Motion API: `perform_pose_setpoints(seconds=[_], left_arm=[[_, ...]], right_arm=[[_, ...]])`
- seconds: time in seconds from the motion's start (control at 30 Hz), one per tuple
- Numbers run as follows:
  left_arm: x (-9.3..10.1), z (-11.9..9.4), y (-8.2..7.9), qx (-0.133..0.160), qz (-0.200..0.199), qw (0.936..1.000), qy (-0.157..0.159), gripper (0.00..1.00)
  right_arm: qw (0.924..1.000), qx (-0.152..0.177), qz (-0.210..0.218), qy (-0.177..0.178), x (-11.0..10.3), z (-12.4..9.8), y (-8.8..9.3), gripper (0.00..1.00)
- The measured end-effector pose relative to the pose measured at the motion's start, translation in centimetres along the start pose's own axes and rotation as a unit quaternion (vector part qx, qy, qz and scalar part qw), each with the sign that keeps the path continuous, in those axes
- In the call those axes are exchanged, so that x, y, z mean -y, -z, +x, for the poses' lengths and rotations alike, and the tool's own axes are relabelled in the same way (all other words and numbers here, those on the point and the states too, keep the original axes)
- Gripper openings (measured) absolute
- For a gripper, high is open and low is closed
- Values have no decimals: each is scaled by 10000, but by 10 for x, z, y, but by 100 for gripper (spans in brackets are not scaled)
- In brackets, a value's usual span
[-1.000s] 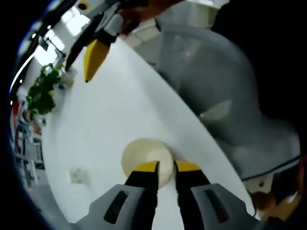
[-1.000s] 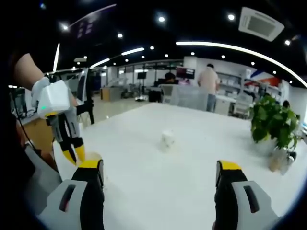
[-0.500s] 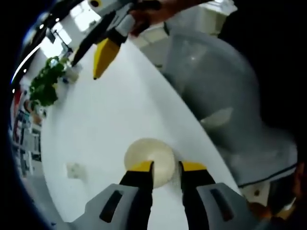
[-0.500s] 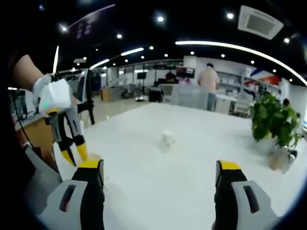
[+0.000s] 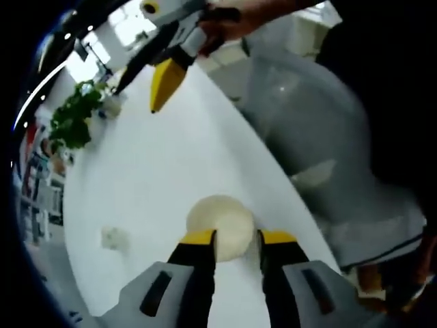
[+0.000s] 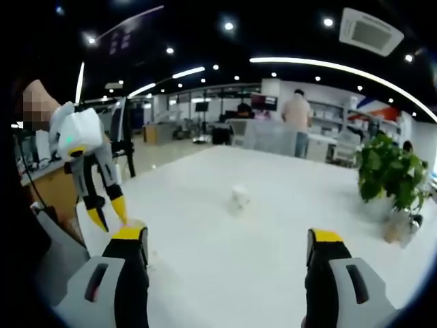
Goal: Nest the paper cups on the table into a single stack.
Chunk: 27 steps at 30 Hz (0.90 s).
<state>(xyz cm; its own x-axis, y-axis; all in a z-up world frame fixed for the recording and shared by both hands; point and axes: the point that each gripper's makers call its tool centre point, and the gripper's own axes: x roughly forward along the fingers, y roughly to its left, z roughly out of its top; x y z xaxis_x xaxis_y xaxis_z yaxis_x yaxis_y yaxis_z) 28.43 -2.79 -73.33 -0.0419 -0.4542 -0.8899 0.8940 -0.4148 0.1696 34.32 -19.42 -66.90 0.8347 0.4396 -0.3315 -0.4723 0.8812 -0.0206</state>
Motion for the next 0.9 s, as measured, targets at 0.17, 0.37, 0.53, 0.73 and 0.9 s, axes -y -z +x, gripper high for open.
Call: perform_pose_setpoints(seconds=[0.17,0.37,0.53,0.73,0.9], left_arm=[[-8,-12,1,238,-339,9984,-374,36],[-14,-28,-1,777,-1082,9871,-886,41],[-14,-37,6,955,-1344,9794,-1166,43],[-27,-58,11,1396,-1974,9538,-1783,50],[-30,-70,12,1715,-2250,9380,-2003,53]], right_arm=[[10000,-35,-89,-17,-2,-2,-5,94],[9999,-56,-91,-12,-1,-4,-7,94],[9999,-71,-114,3,-2,-5,-10,94],[9999,-112,-65,2,-5,-7,-9,93],[9999,-112,4,9,-6,-8,-10,93]])
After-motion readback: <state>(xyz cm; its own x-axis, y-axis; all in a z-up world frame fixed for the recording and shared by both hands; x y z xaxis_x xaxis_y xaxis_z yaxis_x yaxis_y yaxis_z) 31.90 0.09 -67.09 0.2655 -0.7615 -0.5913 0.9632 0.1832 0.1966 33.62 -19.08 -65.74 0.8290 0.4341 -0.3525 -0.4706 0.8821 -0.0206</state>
